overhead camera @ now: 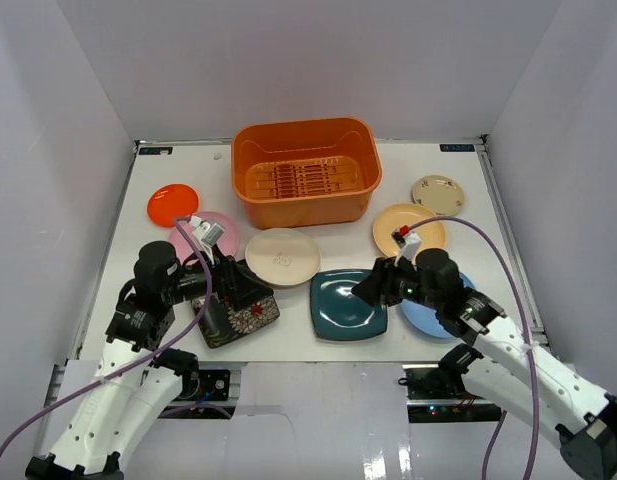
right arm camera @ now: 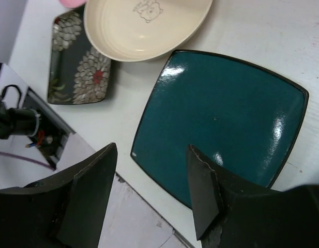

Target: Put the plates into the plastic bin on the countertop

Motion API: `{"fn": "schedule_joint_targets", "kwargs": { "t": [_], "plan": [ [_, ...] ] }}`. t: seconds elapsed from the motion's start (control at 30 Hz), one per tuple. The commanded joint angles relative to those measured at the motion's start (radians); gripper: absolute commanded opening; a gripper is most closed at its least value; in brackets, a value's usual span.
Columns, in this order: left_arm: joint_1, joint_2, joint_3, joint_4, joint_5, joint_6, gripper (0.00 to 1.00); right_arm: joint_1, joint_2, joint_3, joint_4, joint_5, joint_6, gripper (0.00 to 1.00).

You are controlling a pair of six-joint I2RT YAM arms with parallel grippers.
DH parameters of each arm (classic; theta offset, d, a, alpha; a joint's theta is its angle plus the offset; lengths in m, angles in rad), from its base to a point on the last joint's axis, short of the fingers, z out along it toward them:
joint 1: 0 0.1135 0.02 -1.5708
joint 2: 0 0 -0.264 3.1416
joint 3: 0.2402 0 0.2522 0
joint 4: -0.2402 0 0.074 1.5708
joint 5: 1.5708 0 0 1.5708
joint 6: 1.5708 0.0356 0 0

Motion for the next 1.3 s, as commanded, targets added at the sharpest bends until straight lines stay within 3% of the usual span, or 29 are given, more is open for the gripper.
{"fn": "schedule_joint_targets", "kwargs": {
  "t": [0.0,0.27,0.73,0.93,1.27],
  "plan": [
    [0.006,-0.007,0.022,-0.011,-0.070,0.020,0.98,0.076,0.099,0.029,0.152,0.230,0.014,0.62],
    [0.006,-0.018,0.003,-0.003,-0.100,0.007,0.98,0.127,0.364,0.063,0.391,0.382,0.077,0.56],
    [0.006,-0.078,-0.076,0.080,-0.118,-0.025,0.98,0.197,0.793,0.236,0.494,0.413,0.194,0.58],
    [-0.005,-0.085,-0.081,0.086,-0.118,-0.025,0.98,0.199,0.884,0.259,0.571,0.442,0.255,0.57],
    [-0.013,-0.085,-0.082,0.091,-0.118,-0.027,0.98,0.197,1.002,0.327,0.523,0.557,0.270,0.52]
  ]
}}
